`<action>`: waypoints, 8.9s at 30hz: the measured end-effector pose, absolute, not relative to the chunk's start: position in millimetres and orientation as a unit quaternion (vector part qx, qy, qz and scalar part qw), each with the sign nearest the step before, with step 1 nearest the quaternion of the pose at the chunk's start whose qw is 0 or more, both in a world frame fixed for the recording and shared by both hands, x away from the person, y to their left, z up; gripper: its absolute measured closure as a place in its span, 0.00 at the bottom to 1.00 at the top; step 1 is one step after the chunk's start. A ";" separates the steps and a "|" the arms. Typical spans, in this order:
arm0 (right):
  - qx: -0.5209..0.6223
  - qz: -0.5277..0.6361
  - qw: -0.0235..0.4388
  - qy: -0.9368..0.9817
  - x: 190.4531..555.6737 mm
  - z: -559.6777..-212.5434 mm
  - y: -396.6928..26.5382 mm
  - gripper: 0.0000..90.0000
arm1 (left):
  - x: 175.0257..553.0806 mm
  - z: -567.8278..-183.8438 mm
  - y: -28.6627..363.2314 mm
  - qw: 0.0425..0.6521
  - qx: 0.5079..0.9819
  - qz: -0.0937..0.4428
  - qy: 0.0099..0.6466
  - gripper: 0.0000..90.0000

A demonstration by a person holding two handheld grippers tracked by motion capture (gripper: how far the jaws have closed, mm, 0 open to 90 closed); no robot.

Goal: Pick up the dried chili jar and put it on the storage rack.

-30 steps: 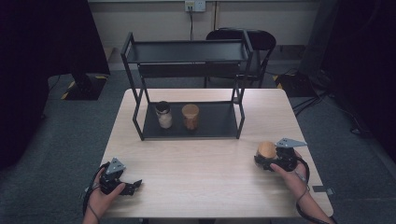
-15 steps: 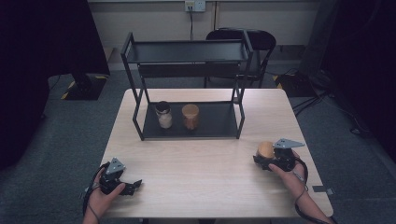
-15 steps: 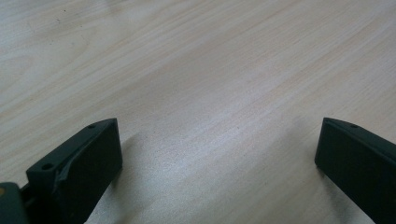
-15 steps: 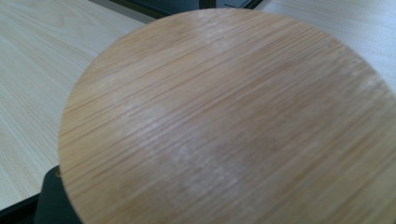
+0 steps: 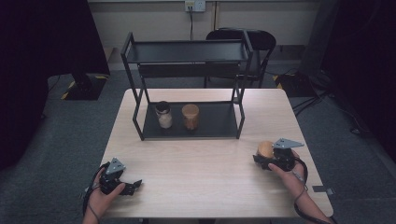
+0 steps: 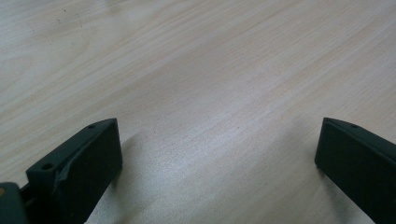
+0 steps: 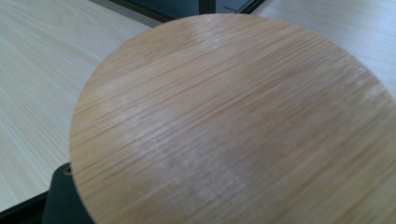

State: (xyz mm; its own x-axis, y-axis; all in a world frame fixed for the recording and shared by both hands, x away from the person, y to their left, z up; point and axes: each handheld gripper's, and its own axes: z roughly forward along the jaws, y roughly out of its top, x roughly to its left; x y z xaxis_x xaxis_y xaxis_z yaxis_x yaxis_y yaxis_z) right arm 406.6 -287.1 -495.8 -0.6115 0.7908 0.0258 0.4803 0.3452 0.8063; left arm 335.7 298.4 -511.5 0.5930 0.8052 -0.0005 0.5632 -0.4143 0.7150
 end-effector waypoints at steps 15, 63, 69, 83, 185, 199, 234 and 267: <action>0.392 0.409 0.188 0.802 407.5 -490.3 -284.9 0.28 | 335.8 -511.5 298.5 0.346 0.823 0.175 0.416 0.00; 0.359 0.399 0.175 0.825 419.2 -482.3 -247.8 0.28 | 335.8 -511.4 298.6 0.346 0.823 0.174 0.415 0.00; 0.357 0.398 0.174 0.826 419.8 -481.6 -245.1 0.28 | 335.8 -511.5 298.6 0.346 0.823 0.174 0.415 0.00; 0.351 0.399 0.173 0.829 422.2 -480.4 -238.3 0.28 | 335.8 -511.4 298.6 0.346 0.823 0.174 0.415 0.00; 0.305 0.382 0.154 0.859 454.5 -469.0 -164.9 0.28 | 334.3 -511.4 299.0 0.346 0.824 0.174 0.413 0.00; 0.305 0.382 0.154 0.859 462.2 -466.1 -156.6 0.28 | 334.3 -511.4 299.0 0.346 0.824 0.174 0.413 0.00; 0.310 0.389 0.158 0.853 489.6 -458.9 -124.8 0.28 | 334.3 -511.4 299.0 0.346 0.824 0.174 0.414 0.00; 0.322 0.387 0.172 0.846 516.1 -456.5 -107.1 0.28 | 334.3 -511.4 299.0 0.346 0.824 0.174 0.414 0.00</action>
